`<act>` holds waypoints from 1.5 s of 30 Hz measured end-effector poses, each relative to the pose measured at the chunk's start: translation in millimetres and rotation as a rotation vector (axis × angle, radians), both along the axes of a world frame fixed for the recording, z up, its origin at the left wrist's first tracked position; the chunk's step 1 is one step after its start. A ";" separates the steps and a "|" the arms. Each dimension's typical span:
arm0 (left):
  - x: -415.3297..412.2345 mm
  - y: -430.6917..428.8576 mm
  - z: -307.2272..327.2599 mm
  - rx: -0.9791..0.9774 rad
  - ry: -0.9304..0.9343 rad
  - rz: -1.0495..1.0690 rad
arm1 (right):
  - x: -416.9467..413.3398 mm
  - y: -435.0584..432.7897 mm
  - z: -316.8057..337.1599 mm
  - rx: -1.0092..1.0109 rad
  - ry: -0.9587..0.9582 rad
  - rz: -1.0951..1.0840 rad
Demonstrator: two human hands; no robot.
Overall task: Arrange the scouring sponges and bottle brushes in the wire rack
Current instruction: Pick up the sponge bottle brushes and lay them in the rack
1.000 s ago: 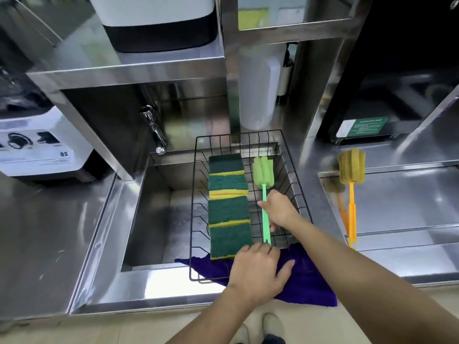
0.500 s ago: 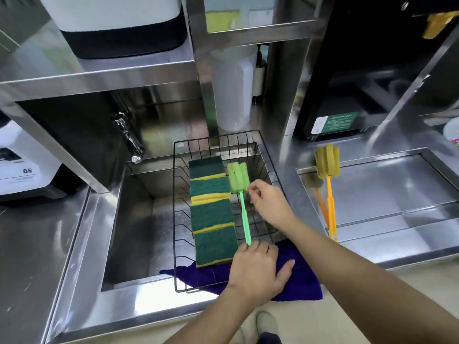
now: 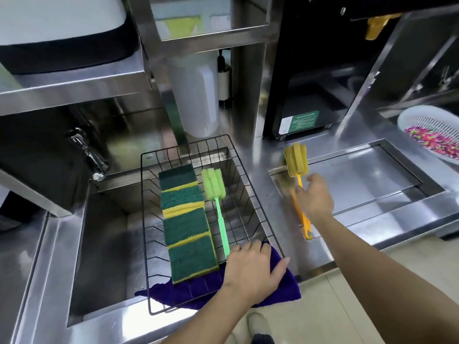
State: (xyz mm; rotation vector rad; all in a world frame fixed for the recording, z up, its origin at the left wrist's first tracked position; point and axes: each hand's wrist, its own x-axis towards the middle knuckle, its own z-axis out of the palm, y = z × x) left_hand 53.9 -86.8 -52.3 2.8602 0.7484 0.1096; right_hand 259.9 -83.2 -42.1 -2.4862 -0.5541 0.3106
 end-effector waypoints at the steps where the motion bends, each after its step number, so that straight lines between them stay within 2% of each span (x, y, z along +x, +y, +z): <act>1: 0.7 0.0 -0.4 -0.003 0.004 -0.003 | 2.6 -3.1 -3.7 -0.042 0.017 0.002; 6: 0.5 2.5 -0.9 -0.026 0.037 -0.009 | 5.7 -10.3 -12.3 -0.212 0.136 0.056; 10: -0.3 2.1 -0.6 -0.042 0.045 0.001 | 4.9 -12.5 -15.3 -0.237 0.170 0.111; 15: -0.2 2.6 -0.3 -0.035 0.044 0.007 | 2.0 -9.6 -5.1 -0.073 0.136 0.077; 19: -0.9 2.5 -0.6 -0.029 0.006 0.011 | -2.4 4.5 13.2 0.149 0.080 0.042; 22: -2.0 2.4 2.1 -0.071 0.001 0.019 | -14.6 19.0 29.9 0.332 0.071 0.125; 25: -4.8 4.3 2.8 -0.084 0.004 0.038 | -37.5 34.8 42.1 0.365 0.124 0.275; 28: -8.6 5.6 4.1 -0.094 0.008 0.062 | -64.1 46.7 45.6 0.267 0.198 0.504; 32: -15.5 8.0 3.0 -0.052 -0.015 0.077 | -92.3 52.7 42.4 0.005 0.258 0.704; 36: -19.7 10.2 -2.6 -0.074 0.001 0.088 | -100.8 56.1 30.8 -0.201 0.320 0.728; 45: -19.5 10.3 -4.7 -0.052 0.046 0.065 | -107.1 62.0 17.8 -0.497 0.268 0.706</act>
